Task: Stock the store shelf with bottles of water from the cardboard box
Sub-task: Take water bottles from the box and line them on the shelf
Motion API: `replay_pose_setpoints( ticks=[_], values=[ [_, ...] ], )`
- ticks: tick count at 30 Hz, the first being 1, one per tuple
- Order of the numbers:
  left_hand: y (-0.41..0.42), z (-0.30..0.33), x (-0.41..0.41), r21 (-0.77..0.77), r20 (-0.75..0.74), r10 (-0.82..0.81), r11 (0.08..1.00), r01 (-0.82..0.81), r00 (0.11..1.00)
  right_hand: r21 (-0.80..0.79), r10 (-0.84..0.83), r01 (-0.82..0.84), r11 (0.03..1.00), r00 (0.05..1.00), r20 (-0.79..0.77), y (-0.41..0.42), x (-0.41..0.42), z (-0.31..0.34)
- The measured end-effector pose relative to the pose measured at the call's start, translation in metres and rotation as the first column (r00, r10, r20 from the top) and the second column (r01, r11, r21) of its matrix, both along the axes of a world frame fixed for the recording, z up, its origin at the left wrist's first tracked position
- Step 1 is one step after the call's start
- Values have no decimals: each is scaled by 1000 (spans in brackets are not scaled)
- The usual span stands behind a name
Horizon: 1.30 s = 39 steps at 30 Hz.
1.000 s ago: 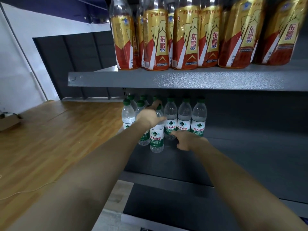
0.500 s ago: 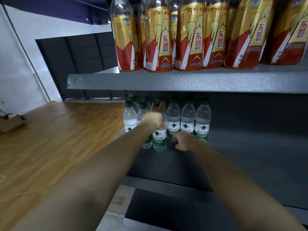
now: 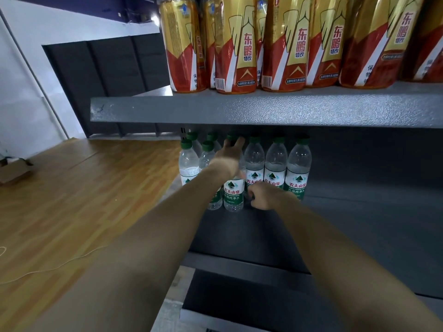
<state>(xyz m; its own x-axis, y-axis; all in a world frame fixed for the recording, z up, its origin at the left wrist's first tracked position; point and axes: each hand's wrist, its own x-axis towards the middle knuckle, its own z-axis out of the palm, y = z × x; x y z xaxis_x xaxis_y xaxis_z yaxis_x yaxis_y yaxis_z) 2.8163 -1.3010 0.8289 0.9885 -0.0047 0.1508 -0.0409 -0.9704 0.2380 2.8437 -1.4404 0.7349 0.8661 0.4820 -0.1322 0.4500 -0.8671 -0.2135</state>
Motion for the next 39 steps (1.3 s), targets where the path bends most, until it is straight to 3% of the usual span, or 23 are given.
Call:
replay_pose_setpoints(
  ticks=[9, 17, 22, 30, 34, 39],
  values=[
    [7, 2, -15, 86, -87, -47, 995, 55, 995, 20, -51, 51, 999, 999, 9, -8, -25, 5],
    [25, -10, -54, -35, 24, -101, 994, 102, 995, 51, -151, 150, 987, 988, 32, -4, -70, 21],
    [50, -24, -92, -54, 5, -158, 986, 158, 987, 38, -192, 190, 981, 981, 40, 11, -106, 24],
    [107, -55, -167, -71, -88, -160, 986, 154, 983, 146, -145, 143, 979, 989, -3, 65, -178, 16],
    [130, -92, -200, 29, -193, -146, 988, 154, 970, 115, -127, 140, 983, 985, -116, 92, -215, -13],
    [179, -207, -231, 16, -411, -90, 994, 106, 907, -4, -69, 70, 998, 967, -246, 131, -245, -94]
  ],
)
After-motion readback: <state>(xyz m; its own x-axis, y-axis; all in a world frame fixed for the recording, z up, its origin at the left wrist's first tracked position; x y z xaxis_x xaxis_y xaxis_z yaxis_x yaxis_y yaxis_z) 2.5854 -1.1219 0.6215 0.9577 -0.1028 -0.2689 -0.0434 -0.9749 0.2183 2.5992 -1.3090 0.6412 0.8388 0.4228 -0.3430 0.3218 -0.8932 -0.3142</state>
